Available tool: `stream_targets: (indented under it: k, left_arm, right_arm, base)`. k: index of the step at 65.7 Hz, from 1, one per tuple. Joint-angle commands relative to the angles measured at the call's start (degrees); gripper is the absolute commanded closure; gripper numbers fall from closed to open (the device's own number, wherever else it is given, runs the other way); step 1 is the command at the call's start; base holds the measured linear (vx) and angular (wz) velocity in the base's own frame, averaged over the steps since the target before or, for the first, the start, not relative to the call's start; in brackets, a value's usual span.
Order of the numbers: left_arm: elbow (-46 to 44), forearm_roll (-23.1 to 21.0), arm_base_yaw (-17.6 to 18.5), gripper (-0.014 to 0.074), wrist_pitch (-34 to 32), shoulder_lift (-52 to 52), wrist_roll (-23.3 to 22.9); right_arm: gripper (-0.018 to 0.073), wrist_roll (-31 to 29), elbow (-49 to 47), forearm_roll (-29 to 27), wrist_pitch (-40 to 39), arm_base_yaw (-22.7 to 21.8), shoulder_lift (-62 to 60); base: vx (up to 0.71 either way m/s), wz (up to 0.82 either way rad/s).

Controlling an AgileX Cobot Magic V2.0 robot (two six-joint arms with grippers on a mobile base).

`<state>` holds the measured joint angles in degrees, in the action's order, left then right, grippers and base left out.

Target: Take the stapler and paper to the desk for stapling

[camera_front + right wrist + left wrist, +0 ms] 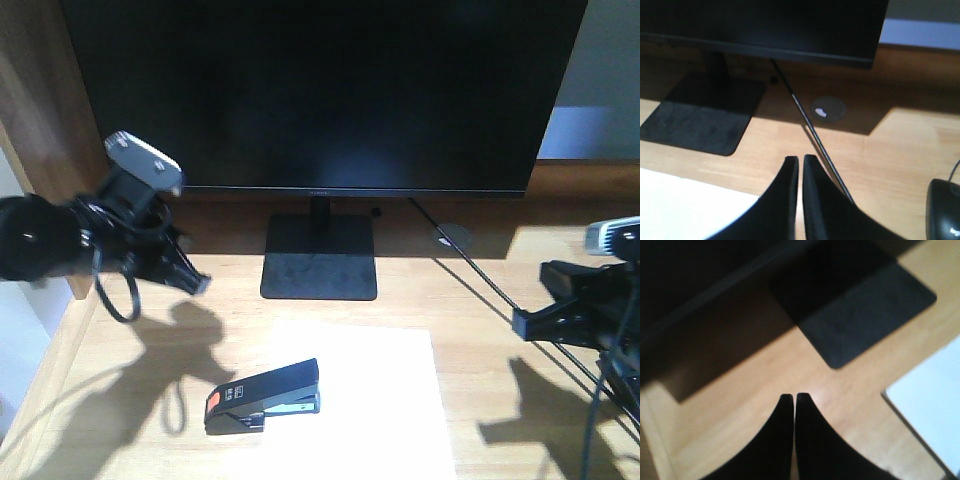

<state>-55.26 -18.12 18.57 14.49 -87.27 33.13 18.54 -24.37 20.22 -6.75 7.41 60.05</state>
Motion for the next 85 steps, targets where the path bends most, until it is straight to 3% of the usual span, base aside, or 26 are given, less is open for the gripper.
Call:
stream_targets:
  k: [1, 12, 28, 37, 47, 61, 73, 85]
  left_arm:
    - [-1.0, -0.5, 0.0, 0.0603, -5.3, 5.4, -0.7]
    - [5.9, -0.6, 0.0, 0.0603, -12.7, 11.7, -3.5]
    - [22.0, -0.5, 0.0, 0.0603, -24.0, 25.3, -3.6]
    - [28.3, -0.5, 0.0, 0.0603, -26.6, 35.9, -3.5]
    - [32.6, -0.5, 0.0, 0.0603, -24.5, 48.3, -2.8]
    - [34.6, -0.5, 0.0, 0.0603, -12.1, 63.2, -1.6]
    - [34.6, -0.5, 0.0, 0.0603, -5.2, 70.6, -1.6]
    - [34.6, -0.5, 0.0, 0.0603, -4.4, 73.0, -1.6]
  right_arm:
    - [0.0569, -0.4, -1.3, -0.2, -1.2, -0.1, -4.3]
    - [0.0566, 0.5, -1.3, -0.3, 5.8, -0.1, -12.0]
    - [0.0566, 0.6, -1.1, -2.3, 17.2, -0.1, -28.5]
    - [0.0566, 0.4, -1.1, -2.3, 21.5, -0.1, -37.7]
    - [0.0566, 0.1, -1.1, -2.4, 27.5, -0.1, -46.2]
    - [0.0566, -0.3, -1.1, -4.3, 36.0, -0.1, -56.0]
    - [0.0566, -4.8, -1.1, -7.7, 39.7, -0.1, -60.2]
    - [0.0566, -5.8, -1.1, -7.6, 41.0, -0.1, -60.2]
  base:
    - [0.0, 0.0]
    - [0.0, 0.0]
    - [0.0, 0.0]
    - [0.0, 0.0]
    - [0.0, 0.0]
    - [0.0, 0.0]
    - [0.0, 0.0]
    - [0.0, 0.0]
